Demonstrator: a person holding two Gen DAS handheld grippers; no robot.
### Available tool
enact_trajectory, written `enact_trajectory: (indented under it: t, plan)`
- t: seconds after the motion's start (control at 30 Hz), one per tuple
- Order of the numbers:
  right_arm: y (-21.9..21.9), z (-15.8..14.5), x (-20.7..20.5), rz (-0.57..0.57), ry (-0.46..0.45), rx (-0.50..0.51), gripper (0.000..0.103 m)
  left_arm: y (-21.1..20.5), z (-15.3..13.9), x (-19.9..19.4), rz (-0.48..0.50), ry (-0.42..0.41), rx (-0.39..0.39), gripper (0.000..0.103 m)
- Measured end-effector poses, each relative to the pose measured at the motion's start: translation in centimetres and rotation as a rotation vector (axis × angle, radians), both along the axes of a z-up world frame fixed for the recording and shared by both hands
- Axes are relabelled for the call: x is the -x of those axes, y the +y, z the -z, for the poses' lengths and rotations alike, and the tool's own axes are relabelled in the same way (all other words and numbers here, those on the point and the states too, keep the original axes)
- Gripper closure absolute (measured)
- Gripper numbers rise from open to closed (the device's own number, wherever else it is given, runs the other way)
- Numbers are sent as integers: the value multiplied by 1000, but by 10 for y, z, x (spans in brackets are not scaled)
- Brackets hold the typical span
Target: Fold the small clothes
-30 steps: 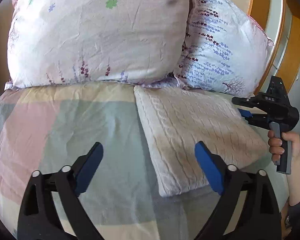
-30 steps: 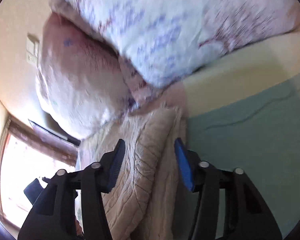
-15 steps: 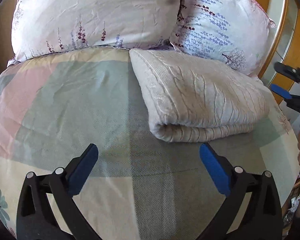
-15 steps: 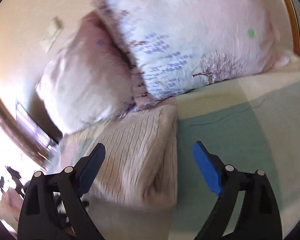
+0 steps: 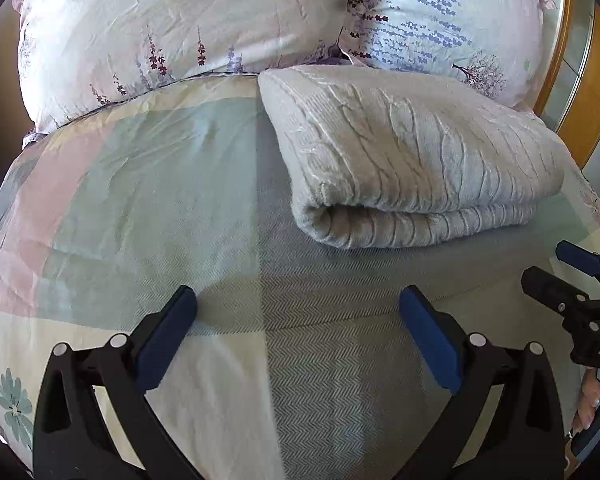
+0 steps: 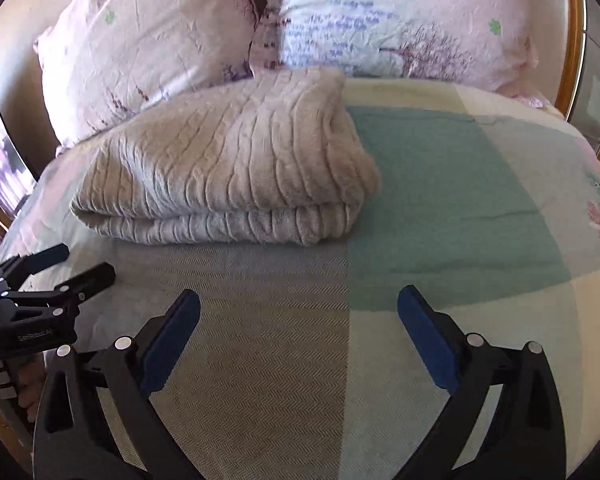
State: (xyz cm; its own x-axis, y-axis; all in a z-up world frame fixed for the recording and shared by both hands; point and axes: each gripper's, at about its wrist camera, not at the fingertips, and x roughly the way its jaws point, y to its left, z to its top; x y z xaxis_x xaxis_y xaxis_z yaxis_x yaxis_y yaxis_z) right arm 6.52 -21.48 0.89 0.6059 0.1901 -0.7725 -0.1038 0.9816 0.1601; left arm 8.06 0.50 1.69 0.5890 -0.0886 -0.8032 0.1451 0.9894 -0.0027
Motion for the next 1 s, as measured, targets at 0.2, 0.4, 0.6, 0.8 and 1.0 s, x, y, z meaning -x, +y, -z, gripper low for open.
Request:
enact_trajectory:
  t: [0.2, 0.4, 0.6, 0.8, 1.0]
  plan:
    - [10, -1, 1, -7, 20, 74, 1, -3, 1, 0, -2, 4, -36, 2]
    - [15, -1, 3, -9, 28, 117, 1, -3, 1, 0, -3, 4, -39, 2]
    - [14, -2, 2, -11, 28, 117, 1, -3, 1, 0, -3, 4, -39, 2]
    - [14, -1, 2, -11, 28, 117, 1, -3, 1, 0, -3, 4, -39, 2]
    - [14, -1, 2, -10, 28, 117, 1, -3, 1, 0, -3, 4, -38, 2]
